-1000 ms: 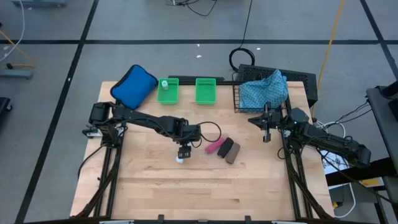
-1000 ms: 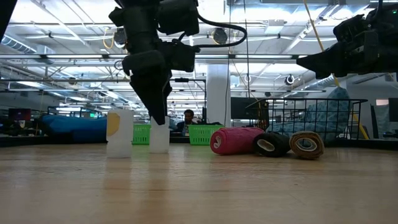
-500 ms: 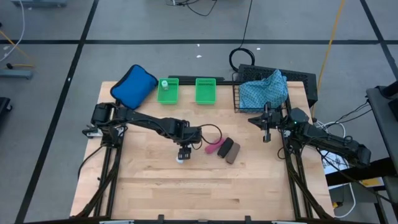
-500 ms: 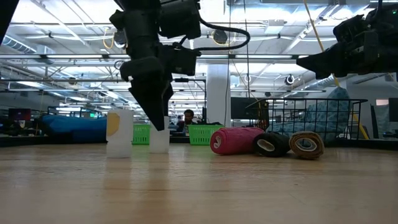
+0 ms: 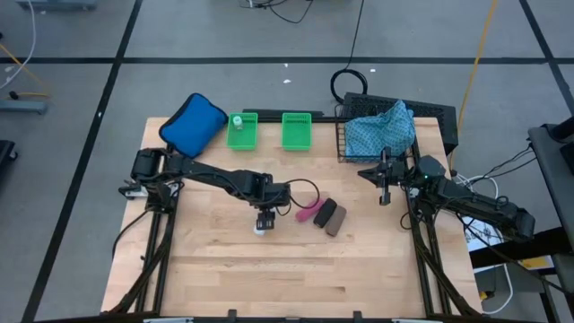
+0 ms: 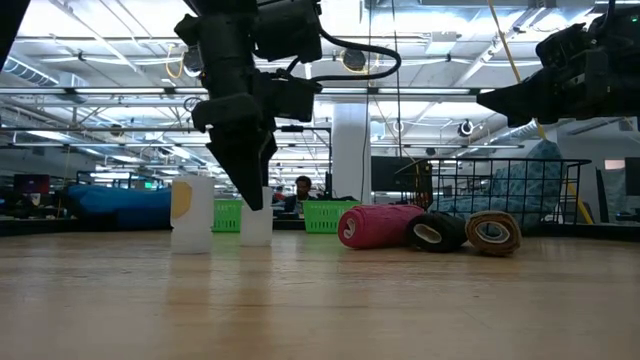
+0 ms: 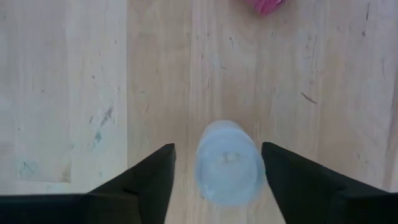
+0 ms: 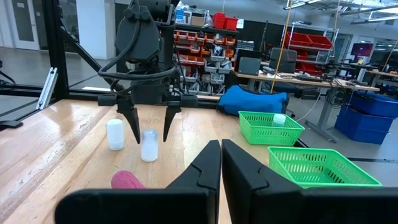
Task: Pick & place medical supplies in basket/bin
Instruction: Put the transparent pill bottle into the left green bin
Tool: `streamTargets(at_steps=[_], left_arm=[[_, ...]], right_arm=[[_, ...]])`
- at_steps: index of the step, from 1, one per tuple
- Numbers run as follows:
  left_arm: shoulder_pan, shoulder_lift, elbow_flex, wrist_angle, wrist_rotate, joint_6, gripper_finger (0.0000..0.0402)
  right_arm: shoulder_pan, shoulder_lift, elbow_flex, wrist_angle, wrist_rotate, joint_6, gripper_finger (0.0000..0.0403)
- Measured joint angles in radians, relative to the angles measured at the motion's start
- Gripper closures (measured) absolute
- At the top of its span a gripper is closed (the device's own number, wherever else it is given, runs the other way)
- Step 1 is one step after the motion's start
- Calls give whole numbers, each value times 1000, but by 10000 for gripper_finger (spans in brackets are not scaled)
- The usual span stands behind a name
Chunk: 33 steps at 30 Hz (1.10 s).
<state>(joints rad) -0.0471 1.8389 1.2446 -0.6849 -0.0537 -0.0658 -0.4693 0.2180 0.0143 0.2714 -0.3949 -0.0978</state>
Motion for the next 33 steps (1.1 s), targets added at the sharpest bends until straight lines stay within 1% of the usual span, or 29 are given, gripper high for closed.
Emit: streamTargets(at_steps=[7, 10, 12, 17, 19, 25, 30, 33], left_arm=[[0, 0, 0, 1, 0, -1, 239], [0, -1, 0, 2, 0, -4, 258], [1, -1, 2, 0, 0, -25, 260], [19, -7, 44, -30, 0, -101, 241], [30, -13, 77, -70, 0, -100, 241], [79, -35, 161, -161, 0, -90, 257], [134, -63, 219, -195, 17, -82, 245], [163, -93, 228, -187, 38, -32, 243]], right_arm=[[0, 0, 0, 0, 0, 0, 395], [0, 0, 0, 0, 0, 0, 396], [0, 0, 0, 0, 0, 0, 396], [0, 0, 0, 0, 0, 0, 395], [0, 0, 0, 0, 0, 0, 396], [0, 0, 0, 0, 0, 0, 395], [0, 0, 0, 0, 0, 0, 396], [0, 0, 0, 0, 0, 0, 396]])
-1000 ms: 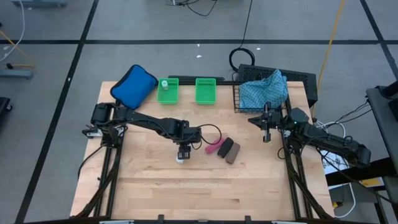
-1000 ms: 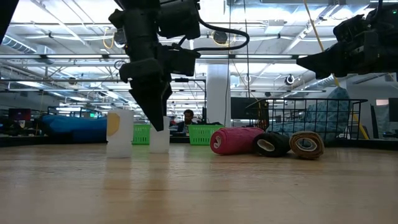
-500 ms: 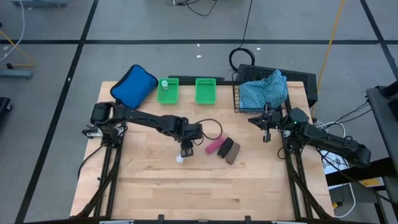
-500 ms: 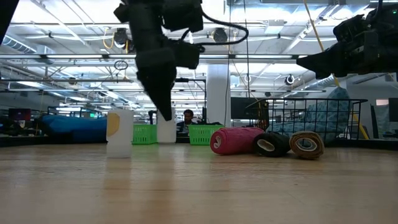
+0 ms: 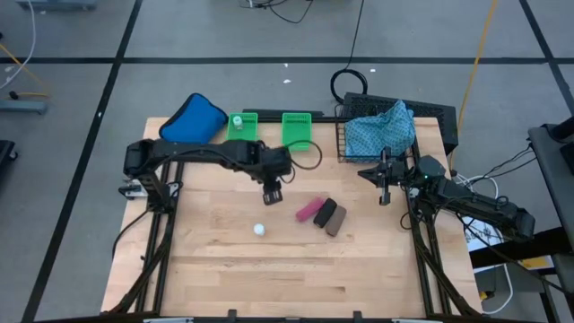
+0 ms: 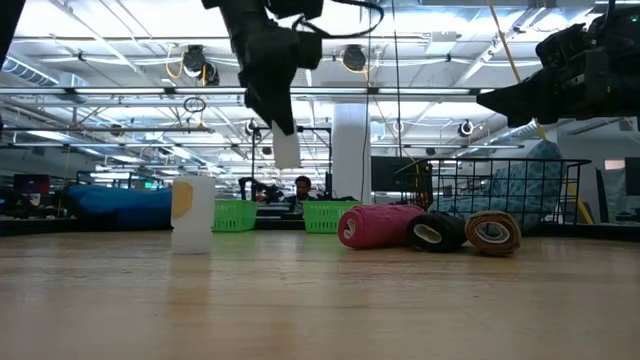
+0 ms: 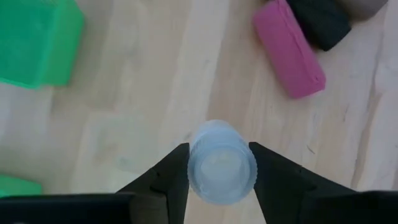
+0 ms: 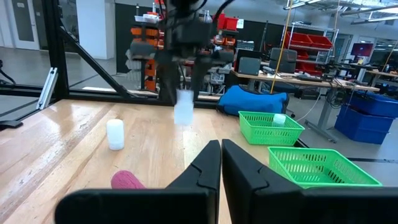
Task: Pick & place medical supplies in basket/bin
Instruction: Put the transparent pill bottle into the left green bin
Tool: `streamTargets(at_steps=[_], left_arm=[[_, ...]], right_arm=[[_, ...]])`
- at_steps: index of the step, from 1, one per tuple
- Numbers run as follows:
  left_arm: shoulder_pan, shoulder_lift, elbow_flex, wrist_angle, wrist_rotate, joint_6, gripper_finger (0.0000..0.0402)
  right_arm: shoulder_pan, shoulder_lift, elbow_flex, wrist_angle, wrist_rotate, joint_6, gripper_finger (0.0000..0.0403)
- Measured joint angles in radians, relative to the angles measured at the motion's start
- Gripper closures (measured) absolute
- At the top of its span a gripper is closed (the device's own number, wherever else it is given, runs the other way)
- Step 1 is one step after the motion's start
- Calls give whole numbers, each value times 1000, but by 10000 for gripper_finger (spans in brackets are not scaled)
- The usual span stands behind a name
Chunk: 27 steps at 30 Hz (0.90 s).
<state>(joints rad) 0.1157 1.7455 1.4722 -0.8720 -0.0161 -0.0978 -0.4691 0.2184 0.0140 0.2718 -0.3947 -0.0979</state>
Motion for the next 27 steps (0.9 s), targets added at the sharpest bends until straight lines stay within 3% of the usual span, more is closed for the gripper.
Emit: streamTargets(at_steps=[6, 10, 16, 27], left_arm=[[50, -94, -10, 3, 13, 15, 258], [53, -196, -47, 19, -33, 26, 254], [70, -360, -178, 115, -84, -2, 254], [133, -603, -392, 125, -174, -79, 253]], right_arm=[[0, 0, 0, 0, 0, 0, 396], [0, 0, 0, 0, 0, 0, 396], [0, 0, 0, 0, 0, 0, 396], [0, 0, 0, 0, 0, 0, 396]])
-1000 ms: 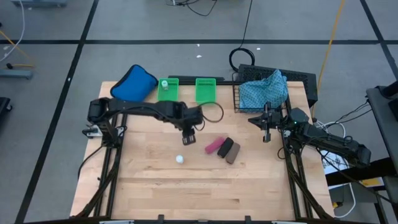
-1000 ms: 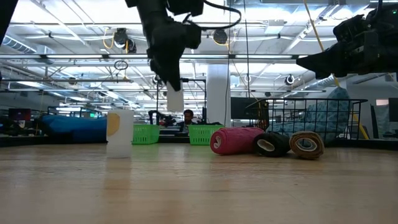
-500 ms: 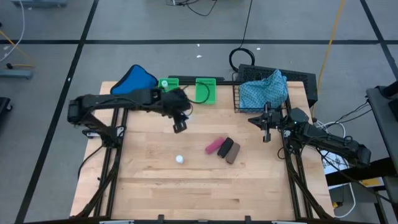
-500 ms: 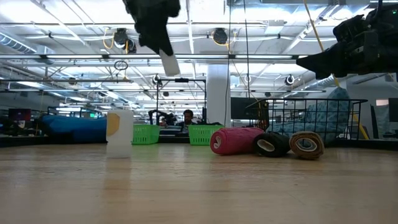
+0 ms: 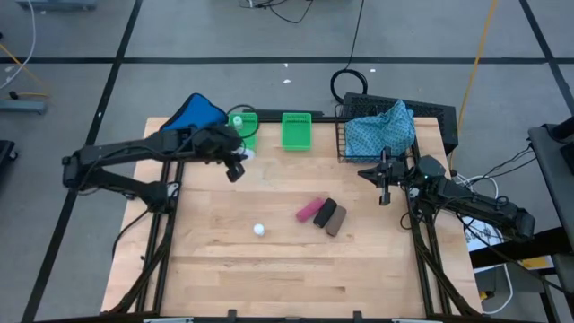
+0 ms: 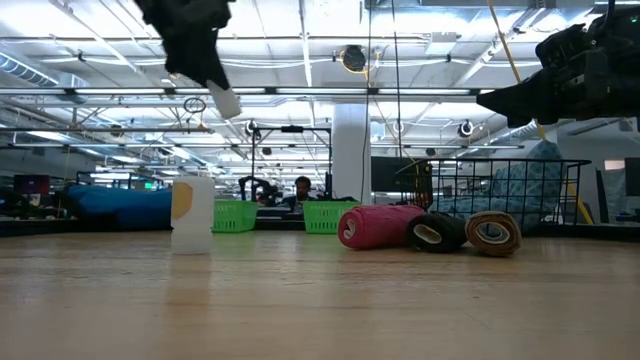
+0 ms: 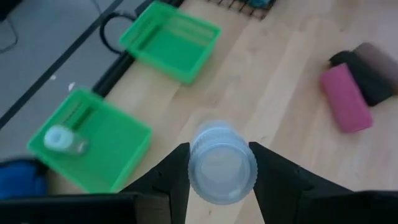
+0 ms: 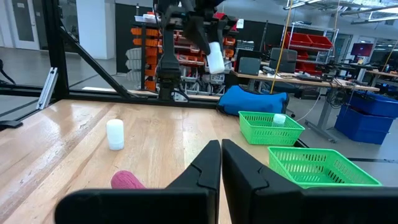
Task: Pick & place medical supplies in basket/bin
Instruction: Put the transparent pill bottle into the left green bin
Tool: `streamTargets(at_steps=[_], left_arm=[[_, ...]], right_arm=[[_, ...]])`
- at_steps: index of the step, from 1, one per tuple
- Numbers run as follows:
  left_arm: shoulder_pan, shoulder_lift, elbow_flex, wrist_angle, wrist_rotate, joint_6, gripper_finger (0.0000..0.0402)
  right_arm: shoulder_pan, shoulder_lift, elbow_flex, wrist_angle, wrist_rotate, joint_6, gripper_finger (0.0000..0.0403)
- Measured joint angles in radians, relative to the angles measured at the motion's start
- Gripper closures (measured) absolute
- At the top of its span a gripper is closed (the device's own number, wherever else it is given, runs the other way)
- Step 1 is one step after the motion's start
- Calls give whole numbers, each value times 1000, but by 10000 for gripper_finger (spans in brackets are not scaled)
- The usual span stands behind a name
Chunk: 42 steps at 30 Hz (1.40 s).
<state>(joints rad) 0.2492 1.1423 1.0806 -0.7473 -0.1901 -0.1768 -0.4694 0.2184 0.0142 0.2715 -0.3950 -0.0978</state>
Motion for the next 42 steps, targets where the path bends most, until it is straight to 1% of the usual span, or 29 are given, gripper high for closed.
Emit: streamTargets(at_steps=[2, 7, 9, 11, 13, 18, 23, 28, 32, 34, 38, 42], left_arm=[[17, -39, -44, 12, -4, -6, 253], [66, -130, -201, 178, 0, -11, 252], [87, -149, -260, 244, 14, -11, 252], [110, -157, -305, 274, 18, -16, 252], [136, -157, -325, 295, 16, -29, 252], [202, -134, -329, 305, 2, -91, 252], [244, -127, -329, 305, 6, -97, 252], [273, -127, -329, 318, -2, -146, 252], [276, -127, -329, 335, -7, -147, 252], [275, -127, -329, 342, -31, -147, 252], [275, -127, -329, 369, -115, -147, 252], [275, -127, -329, 446, -150, -102, 252]], right_arm=[[0, 0, 0, 0, 0, 0, 396], [0, 0, 0, 0, 0, 0, 395], [0, 0, 0, 0, 0, 0, 395], [0, 0, 0, 0, 0, 0, 396], [0, 0, 0, 0, 0, 0, 396], [0, 0, 0, 0, 0, 0, 395], [0, 0, 0, 0, 0, 0, 396], [0, 0, 0, 0, 0, 0, 395], [0, 0, 0, 0, 0, 0, 397], [0, 0, 0, 0, 0, 0, 396], [0, 0, 0, 0, 0, 0, 395], [0, 0, 0, 0, 0, 0, 397]])
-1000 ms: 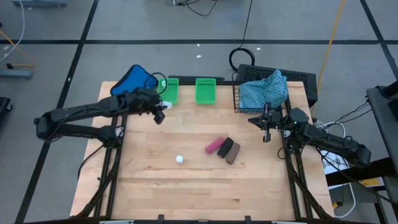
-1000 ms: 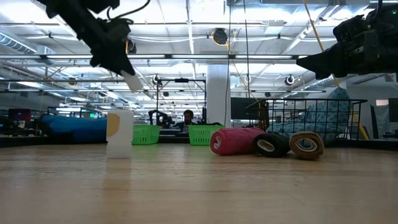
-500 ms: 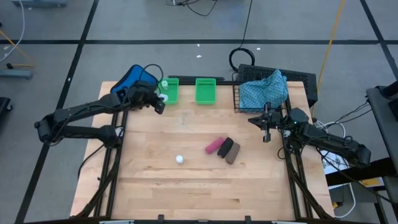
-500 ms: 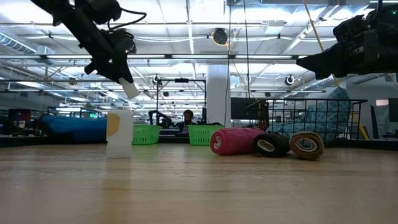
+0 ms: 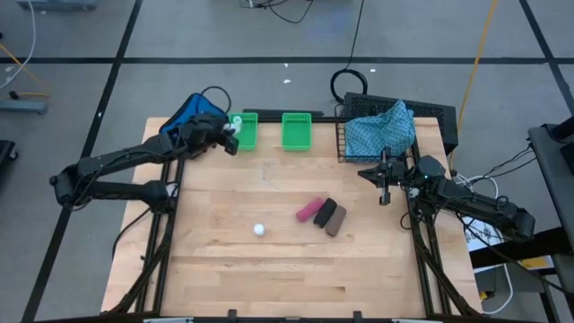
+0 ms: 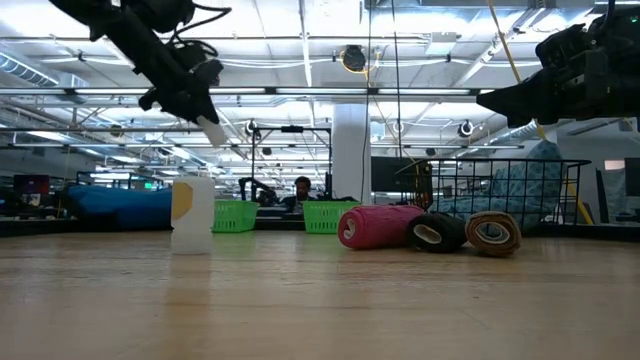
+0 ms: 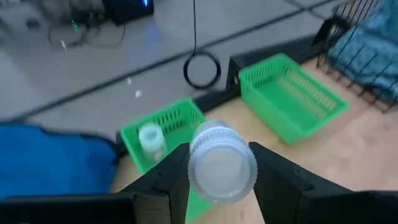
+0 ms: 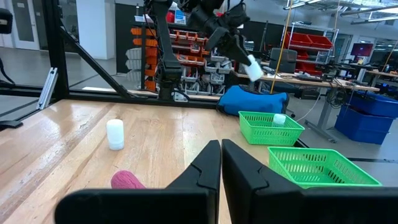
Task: Pick & place medical supplies in basket/bin
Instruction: Put the transparent pill bottle into the left green bin
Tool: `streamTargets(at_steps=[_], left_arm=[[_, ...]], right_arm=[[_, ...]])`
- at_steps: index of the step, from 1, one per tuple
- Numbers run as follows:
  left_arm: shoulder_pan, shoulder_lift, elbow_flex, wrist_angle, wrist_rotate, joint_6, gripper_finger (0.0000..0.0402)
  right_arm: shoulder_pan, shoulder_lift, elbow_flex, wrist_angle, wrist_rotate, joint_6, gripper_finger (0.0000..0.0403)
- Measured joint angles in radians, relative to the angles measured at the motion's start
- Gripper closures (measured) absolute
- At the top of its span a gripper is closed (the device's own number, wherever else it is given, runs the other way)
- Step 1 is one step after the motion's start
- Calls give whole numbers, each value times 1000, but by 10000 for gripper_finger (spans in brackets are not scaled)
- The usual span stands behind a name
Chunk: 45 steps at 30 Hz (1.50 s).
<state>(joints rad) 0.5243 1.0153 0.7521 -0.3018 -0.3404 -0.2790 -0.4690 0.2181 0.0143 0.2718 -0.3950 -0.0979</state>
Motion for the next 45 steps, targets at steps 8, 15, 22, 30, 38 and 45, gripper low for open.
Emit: streamTargets(at_steps=[8, 15, 22, 30, 38, 45], left_arm=[[0, 28, 2, 256, -3, 183, 252], [0, 123, 2, 527, -4, 372, 252], [54, 228, 4, 728, -11, 380, 252], [191, 339, 198, 268, -6, 178, 252], [256, 535, 387, -98, 136, 65, 252], [252, 683, 439, -167, 171, 27, 252]], right_arm=[[0, 0, 0, 0, 0, 0, 395], [0, 0, 0, 0, 0, 0, 394], [0, 0, 0, 0, 0, 0, 396], [0, 0, 0, 0, 0, 0, 396], [0, 0, 0, 0, 0, 0, 395], [0, 0, 0, 0, 0, 0, 395]])
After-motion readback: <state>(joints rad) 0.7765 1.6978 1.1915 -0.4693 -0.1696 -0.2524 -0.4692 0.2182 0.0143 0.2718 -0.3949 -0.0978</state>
